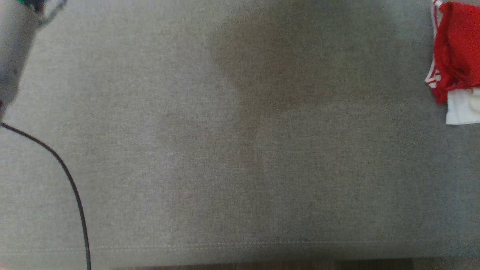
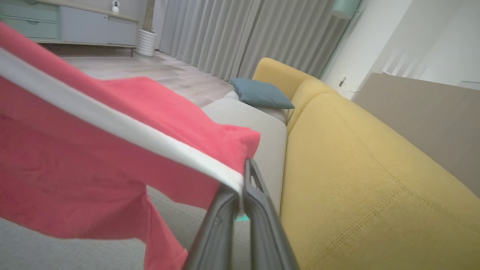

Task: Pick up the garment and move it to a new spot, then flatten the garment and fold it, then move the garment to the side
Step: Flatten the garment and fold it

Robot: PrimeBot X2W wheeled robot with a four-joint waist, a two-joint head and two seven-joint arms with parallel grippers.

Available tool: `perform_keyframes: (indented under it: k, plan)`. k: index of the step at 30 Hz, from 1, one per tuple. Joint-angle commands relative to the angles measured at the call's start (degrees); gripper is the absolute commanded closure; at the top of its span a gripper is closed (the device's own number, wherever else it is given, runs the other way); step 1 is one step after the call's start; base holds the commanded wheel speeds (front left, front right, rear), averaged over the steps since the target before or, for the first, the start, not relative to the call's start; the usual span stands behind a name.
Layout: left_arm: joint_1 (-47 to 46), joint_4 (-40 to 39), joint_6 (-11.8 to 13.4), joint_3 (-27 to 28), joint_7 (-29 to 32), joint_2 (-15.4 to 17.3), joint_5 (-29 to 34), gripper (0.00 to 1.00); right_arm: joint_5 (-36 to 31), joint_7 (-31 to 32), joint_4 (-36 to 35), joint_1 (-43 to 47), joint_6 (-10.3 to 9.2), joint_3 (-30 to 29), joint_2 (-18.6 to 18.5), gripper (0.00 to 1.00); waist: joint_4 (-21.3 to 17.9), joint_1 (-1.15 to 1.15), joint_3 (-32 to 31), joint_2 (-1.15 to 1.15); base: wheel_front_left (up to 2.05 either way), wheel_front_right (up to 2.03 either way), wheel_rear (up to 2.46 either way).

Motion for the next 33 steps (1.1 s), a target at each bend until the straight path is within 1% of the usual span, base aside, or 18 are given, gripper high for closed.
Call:
perform_keyframes:
  k: [1, 4, 6, 10, 11, 13, 17, 21, 28, 33]
  plan:
    - [-4.41, 0.89, 0.19, 3.15, -1.79, 2.49, 1.37, 1.0, -2.93, -3.89, 2.75, -1.63, -0.05, -2.12, 1.45, 1.0, -0.43, -0.01, 2.19, 0.0, 0.0, 0.0, 0.0]
    - [-5.3, 1.48, 0.13, 4.78, -2.84, 0.92, 2.94, 1.0, -7.24, -9.95, 8.68, -2.85, -0.05, -4.04, 4.0, 1.0, -0.27, -0.01, 3.35, 0.0, 0.0, 0.0, 0.0]
    - [-4.53, -0.23, 0.12, 7.32, -2.92, 0.07, 5.06, 1.0, -9.53, -13.24, 12.08, -2.51, -0.05, -5.43, 5.45, 1.0, -0.1, -0.01, 4.07, 0.0, 0.0, 0.0, 0.0]
    - [2.04, -4.91, 0.1, 11.68, -2.95, -2.54, 9.04, 1.0, -12.44, -17.45, 18.51, 0.64, -0.05, -6.5, 7.76, 1.0, 0.53, -0.01, 4.26, 0.0, 0.0, 0.0, 0.0]
    - [2.04, -4.91, 0.1, 11.68, -2.95, -2.54, 9.04, 1.0, -12.44, -17.45, 18.51, 0.64, -0.05, -6.5, 7.76, 1.0, 0.53, -0.01, 4.26, 0.0, 0.0, 0.0, 0.0]
    - [6.25, -6.95, 0.1, 12.23, -2.96, -3.71, 11.08, 1.0, -13.38, -19.14, 21.18, 2.9, -0.05, -6.54, 8.44, 1.0, 0.9, -0.01, 3.69, 0.0, 0.0, 0.0, 0.0]
    - [15.19, -10.86, 0.1, 11.06, -2.96, -4.38, 15.13, 1.0, -14.72, -21.8, 25.41, 7.96, -0.05, -5.12, 9.5, 1.0, 1.22, -0.01, 1.71, 0.0, 0.0, 0.0, 0.0]
    - [23.59, -14.11, 0.1, 7.83, -2.96, -3.69, 17.32, 1.0, -15.08, -23.36, 28.43, 12.76, -0.05, -2.88, 9.54, 1.0, 1.3, -0.01, -1.17, 0.0, 0.0, 0.0, 0.0]
    - [36.03, -17.65, 0.09, 4.77, -2.97, -2.25, 16.83, 1.0, -13.45, -23.73, 31.88, 20.99, -0.05, 2.25, 8.4, 1.0, 1.35, -0.01, -7.42, 0.0, 0.0, 0.0, 0.0]
    - [42.52, -19.67, 0.09, 3.15, -2.97, -1.32, 16.28, 1.0, -10.2, -21.33, 32.77, 26.5, -0.05, 7.03, 7.74, 1.0, 0.95, -0.01, -11.12, 0.0, 0.0, 0.0, 0.0]
